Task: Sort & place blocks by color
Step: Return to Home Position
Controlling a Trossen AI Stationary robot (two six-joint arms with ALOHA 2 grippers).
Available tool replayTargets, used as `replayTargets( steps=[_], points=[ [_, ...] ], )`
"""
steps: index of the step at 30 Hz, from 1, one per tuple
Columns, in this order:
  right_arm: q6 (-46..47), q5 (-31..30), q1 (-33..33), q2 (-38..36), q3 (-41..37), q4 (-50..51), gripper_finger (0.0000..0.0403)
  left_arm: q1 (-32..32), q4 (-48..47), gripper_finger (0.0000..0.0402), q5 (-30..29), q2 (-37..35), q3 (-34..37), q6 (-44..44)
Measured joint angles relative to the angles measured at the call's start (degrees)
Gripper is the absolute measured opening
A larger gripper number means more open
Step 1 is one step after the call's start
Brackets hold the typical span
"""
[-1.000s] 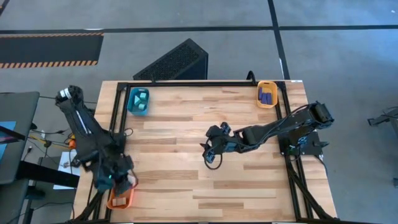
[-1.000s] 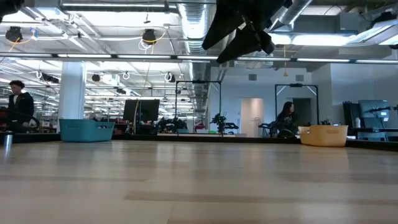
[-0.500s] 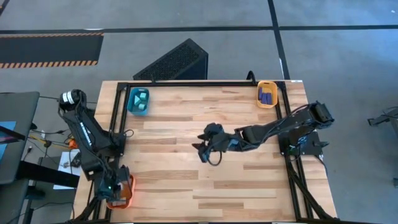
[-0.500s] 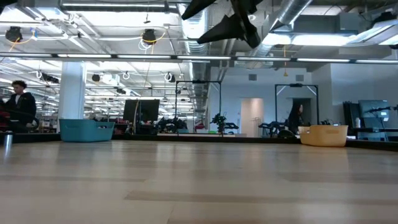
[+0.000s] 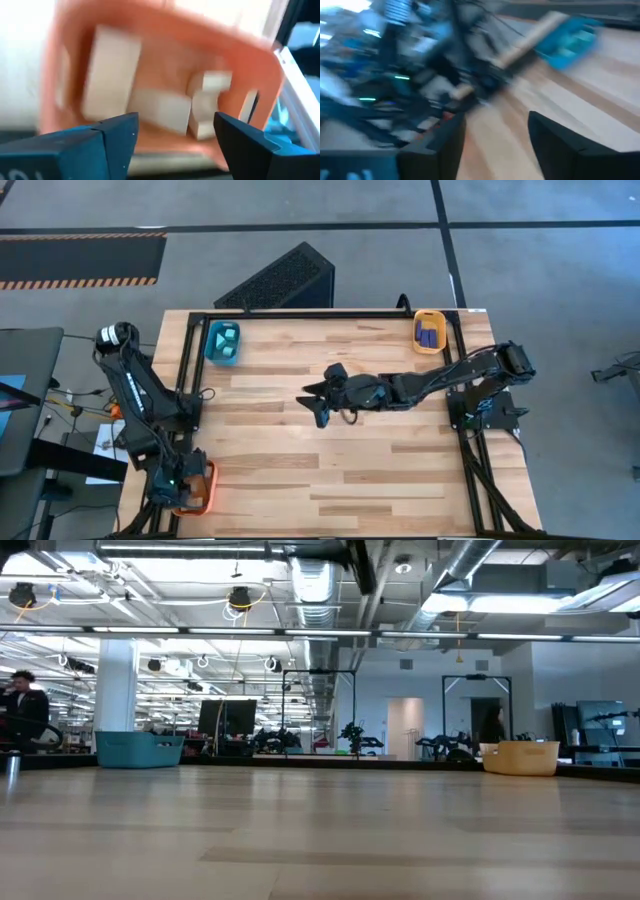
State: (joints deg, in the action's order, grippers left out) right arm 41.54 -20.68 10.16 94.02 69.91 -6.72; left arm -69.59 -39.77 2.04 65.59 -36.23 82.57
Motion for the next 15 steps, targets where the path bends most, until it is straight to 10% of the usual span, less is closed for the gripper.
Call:
replayTargets(
  steps=[11, 15],
  points=[
    [-15.0, 10.6, -2.7, 0.0, 5.6, -8.5, 0.0019, 5.4, -14.9, 0.0094, -20.8, -15.0, -7.2, -11.4],
    [-22.4, 10.6, -3.2, -0.1, 6.6, -6.5, 0.0026, 8.9, -15.7, 0.0043, -36.7, -22.5, -7.7, -15.3]
  ],
)
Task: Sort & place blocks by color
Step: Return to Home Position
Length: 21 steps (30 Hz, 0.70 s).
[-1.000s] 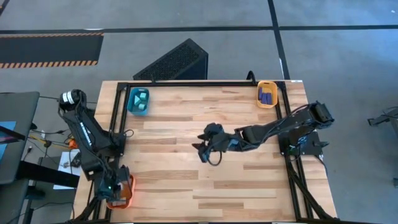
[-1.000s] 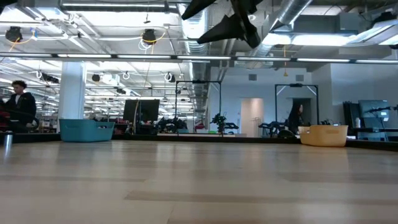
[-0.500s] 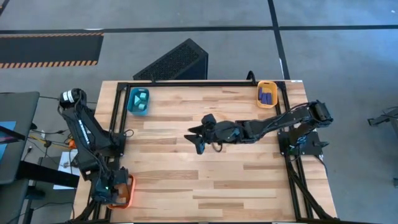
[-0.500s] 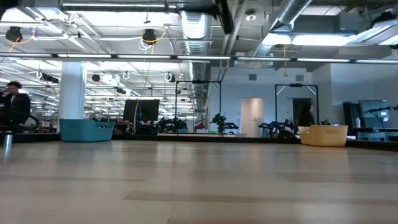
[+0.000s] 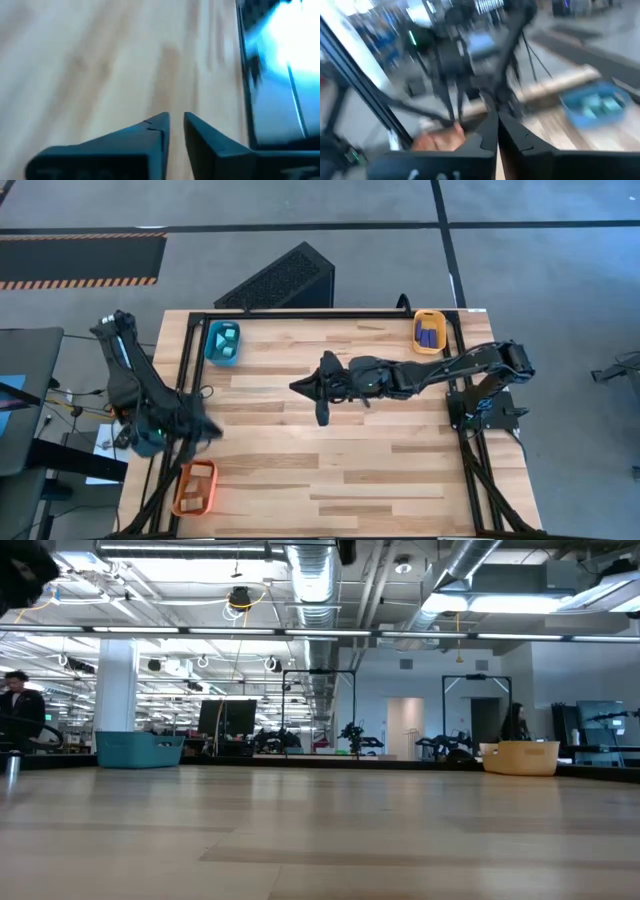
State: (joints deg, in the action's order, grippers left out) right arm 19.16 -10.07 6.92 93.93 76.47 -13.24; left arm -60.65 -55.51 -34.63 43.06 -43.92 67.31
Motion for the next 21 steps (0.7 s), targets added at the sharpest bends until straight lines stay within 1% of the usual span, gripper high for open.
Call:
replayTargets(
  steps=[2, 3, 5, 7, 9, 11, 12, 14, 15, 16, 17, 19, 21],
  points=[
    [-0.1, 0.2, -0.1, 0.0, 0.0, 5.1, 0.0042, 1.8, -0.1, 0.0026, -6.2, -2.8, 1.1, -1.7],
    [0.0, 0.3, -0.1, 0.1, -0.1, 7.1, 0.0047, 2.8, -0.2, 0.0019, -7.9, -3.9, 1.8, -2.8],
    [0.6, 0.3, 0.1, 0.2, -0.1, 7.5, 0.0051, 5.0, -0.1, 0.0006, -8.2, -5.6, 3.4, -5.3],
    [-0.8, 0.2, 1.1, 0.2, -0.1, 3.9, 0.0046, 6.7, 1.7, 0.0002, -8.0, -6.6, 5.3, -7.3],
    [-4.4, 1.4, 2.2, 0.1, -0.1, -0.1, 0.0030, 7.3, 9.2, 0.0001, -10.3, -7.1, 6.5, -13.6],
    [-9.7, 6.9, 3.0, 0.1, -0.1, -3.9, 0.0011, 7.3, 20.8, 0.0000, -11.3, -7.8, 6.5, -25.5],
    [-12.3, 9.3, 3.5, -0.2, -0.1, -5.6, 0.0007, 7.3, 26.9, 0.0000, -10.6, -8.0, 6.5, -33.0],
    [-16.5, 10.8, 4.9, -2.0, -0.1, -5.9, 0.0010, 7.8, 36.8, 0.0000, -8.3, -8.0, 6.5, -47.6],
    [-17.9, 10.9, 5.6, -3.0, 0.0, -5.4, 0.0012, 8.7, 39.6, 0.0000, -8.1, -7.9, 6.4, -53.5],
    [-19.0, 10.8, 6.1, -4.2, 0.1, -3.2, 0.0013, 10.1, 40.9, 0.0000, -8.2, -7.9, 6.4, -57.1],
    [-19.7, 10.5, 6.6, -5.3, 0.0, 0.1, 0.0012, 11.8, 41.2, 0.0000, -8.0, -7.9, 6.4, -59.2],
    [-21.1, 10.5, 7.1, -7.5, -1.6, 5.5, 0.0006, 16.8, 40.7, 0.0000, -6.3, -8.2, 6.5, -60.3],
    [-22.7, 10.5, 6.6, -9.9, -4.7, 7.0, 0.0005, 22.7, 40.6, 0.0000, -1.7, -8.3, 6.5, -60.6]
  ],
)
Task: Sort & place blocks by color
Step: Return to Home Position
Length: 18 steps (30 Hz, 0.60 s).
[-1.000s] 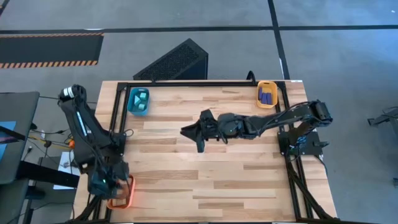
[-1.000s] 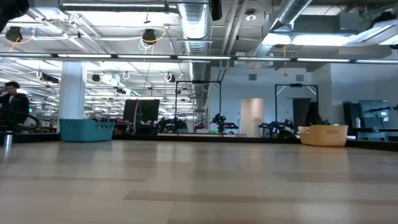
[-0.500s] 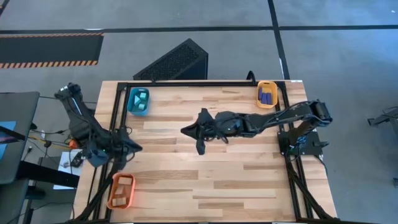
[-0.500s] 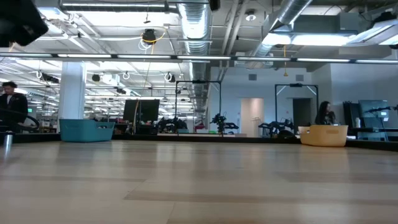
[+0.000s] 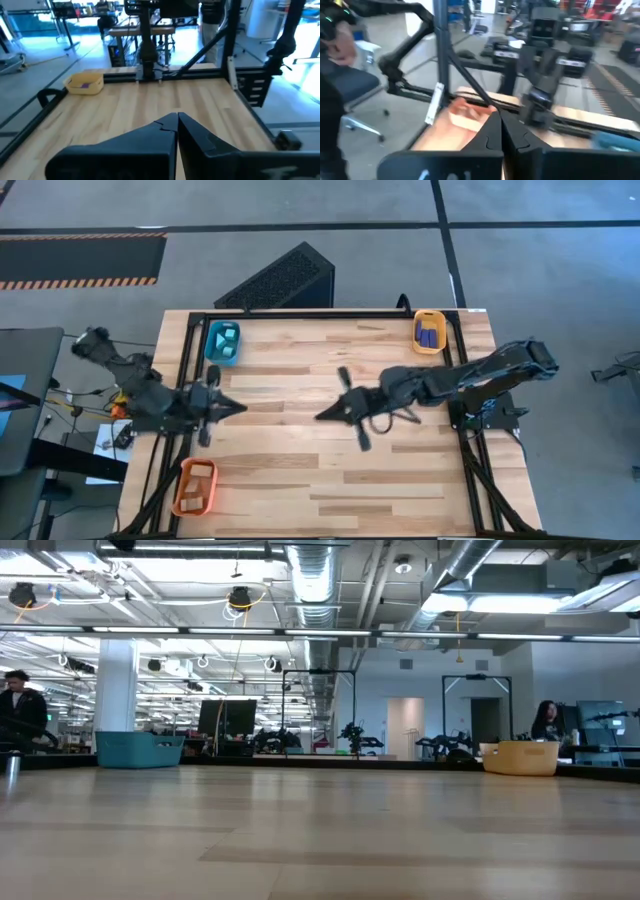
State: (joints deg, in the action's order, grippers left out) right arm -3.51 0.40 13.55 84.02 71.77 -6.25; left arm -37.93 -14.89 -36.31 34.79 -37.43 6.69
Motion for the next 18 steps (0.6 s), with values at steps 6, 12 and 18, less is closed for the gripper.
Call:
replayTargets(
  steps=[6, 12, 18],
  points=[
    [-0.8, 5.5, -7.0, -11.1, -15.8, -10.7, 0.0004, 21.3, 16.2, 0.0000, 18.0, 2.3, 4.3, -9.2],
    [2.1, 10.3, -12.5, -20.5, -29.4, -21.5, 0.0005, 40.4, 28.7, 0.0000, 35.7, 10.4, 7.6, -5.1],
    [6.3, 10.3, -16.4, -25.6, -36.3, -12.8, 0.0006, 43.4, 27.7, 0.0000, 29.7, 5.4, 5.2, -1.2]
  ],
)
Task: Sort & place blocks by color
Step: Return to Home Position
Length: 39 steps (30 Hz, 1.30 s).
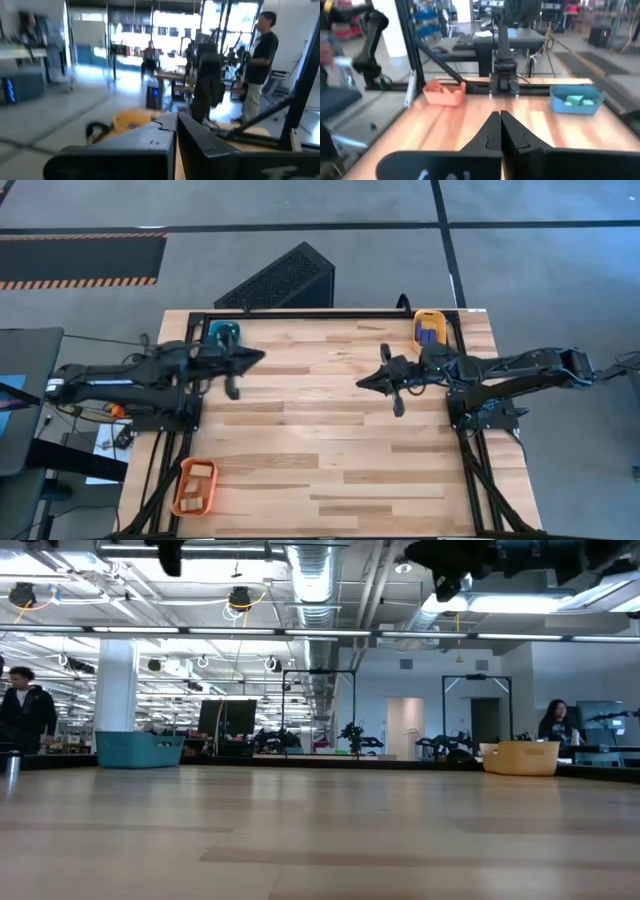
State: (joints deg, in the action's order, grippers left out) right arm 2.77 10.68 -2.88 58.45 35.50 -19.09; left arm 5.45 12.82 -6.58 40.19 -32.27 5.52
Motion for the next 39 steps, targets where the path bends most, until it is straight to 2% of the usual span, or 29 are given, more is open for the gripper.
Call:
replayTargets(
  steps=[3, 6, 8, 11, 14, 17, 21, 25, 27, 30, 33, 39],
  points=[
    [-4.9, 3.2, -3.6, -3.2, -2.1, -0.6, 0.0007, -0.2, -6.7, 0.0000, -0.7, -5.6, -0.2, -3.8],
    [-6.0, 9.9, -9.1, -6.8, -3.2, -3.3, 0.0007, -1.0, -13.6, 0.0000, -0.9, -9.1, 1.1, -0.2],
    [-5.6, 14.5, -13.1, -8.5, -4.0, -3.8, 0.0007, -3.0, -10.7, 0.0000, -1.4, -10.7, 4.6, -0.2],
    [-2.9, 17.8, -16.9, -10.1, -7.3, -4.2, 0.0006, -6.2, 2.4, 0.0000, -6.4, -11.7, 12.2, -3.4],
    [1.4, 17.9, -16.8, -10.4, -12.1, -10.1, 0.0004, -7.2, 11.8, 0.0000, -9.8, -12.3, 19.6, -2.5],
    [5.9, 17.6, -14.7, -10.3, -15.5, -19.1, 0.0003, -7.2, 13.0, 0.0000, -7.0, -14.4, 23.4, -2.6],
    [7.0, 13.2, -11.9, -9.9, -16.1, -21.5, 0.0004, -7.2, 8.0, 0.0000, -4.2, -20.2, 22.6, -5.9],
    [7.0, 15.9, -11.3, -11.6, -16.4, -22.1, 0.0004, -7.2, -1.1, 0.0000, -4.9, -28.3, 21.8, -8.1],
    [4.6, 18.6, -11.5, -14.2, -18.3, -22.1, 0.0003, -7.2, -1.4, 0.0000, -8.6, -32.3, 23.0, -7.6],
    [4.1, 19.0, -11.5, -20.2, -22.5, -25.5, 0.0003, -7.2, -0.9, 0.0000, -12.1, -37.2, 25.6, -7.2],
    [6.3, 17.1, -11.5, -25.0, -27.0, -31.3, 0.0003, -7.2, -1.1, 0.0000, -12.3, -40.3, 27.4, -7.3],
    [4.5, 14.9, -9.7, -33.5, -35.1, -37.8, 0.0002, -8.6, -2.9, 0.0000, -8.4, -39.3, 30.0, -3.5]
  ],
)
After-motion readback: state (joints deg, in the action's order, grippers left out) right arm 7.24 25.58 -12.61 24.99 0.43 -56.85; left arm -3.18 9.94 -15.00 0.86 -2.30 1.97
